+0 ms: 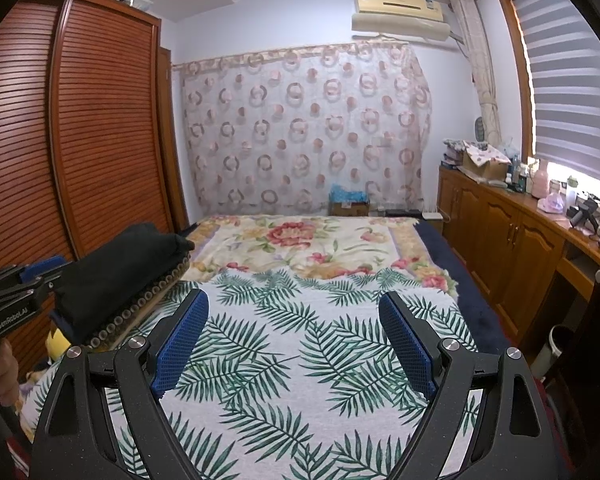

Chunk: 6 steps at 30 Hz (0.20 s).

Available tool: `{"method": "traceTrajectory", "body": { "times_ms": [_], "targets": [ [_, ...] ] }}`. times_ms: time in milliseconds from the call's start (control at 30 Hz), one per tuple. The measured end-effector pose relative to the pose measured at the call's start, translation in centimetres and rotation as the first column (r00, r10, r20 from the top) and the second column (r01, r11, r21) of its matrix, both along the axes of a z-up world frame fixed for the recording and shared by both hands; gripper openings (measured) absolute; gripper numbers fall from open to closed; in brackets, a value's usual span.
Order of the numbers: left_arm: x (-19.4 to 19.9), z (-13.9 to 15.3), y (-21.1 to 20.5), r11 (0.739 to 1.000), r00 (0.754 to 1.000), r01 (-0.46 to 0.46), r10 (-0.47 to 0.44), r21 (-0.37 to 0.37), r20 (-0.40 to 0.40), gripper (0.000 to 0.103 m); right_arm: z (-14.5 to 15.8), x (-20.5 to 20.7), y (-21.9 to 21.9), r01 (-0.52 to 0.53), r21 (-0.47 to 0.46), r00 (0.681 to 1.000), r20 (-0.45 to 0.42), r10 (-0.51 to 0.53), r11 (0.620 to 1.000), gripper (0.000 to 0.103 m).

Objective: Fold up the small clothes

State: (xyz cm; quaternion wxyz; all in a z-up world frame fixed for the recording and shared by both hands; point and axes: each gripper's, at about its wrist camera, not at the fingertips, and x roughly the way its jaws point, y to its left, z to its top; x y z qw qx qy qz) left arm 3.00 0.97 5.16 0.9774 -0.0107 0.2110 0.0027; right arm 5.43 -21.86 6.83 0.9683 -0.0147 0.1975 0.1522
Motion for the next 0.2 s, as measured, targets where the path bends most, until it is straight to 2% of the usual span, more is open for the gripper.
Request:
{"method": "traceTrajectory", "body": {
  "times_ms": [200],
  "targets": [
    [-0.01,-0.13,-0.03,1.0,1.0,0.0,0.0,0.002,0.0,0.031,-0.02,0.01,-0.04,-0.001,0.001,1.0,0.001,0.001,1.0,0.089]
  ]
}}
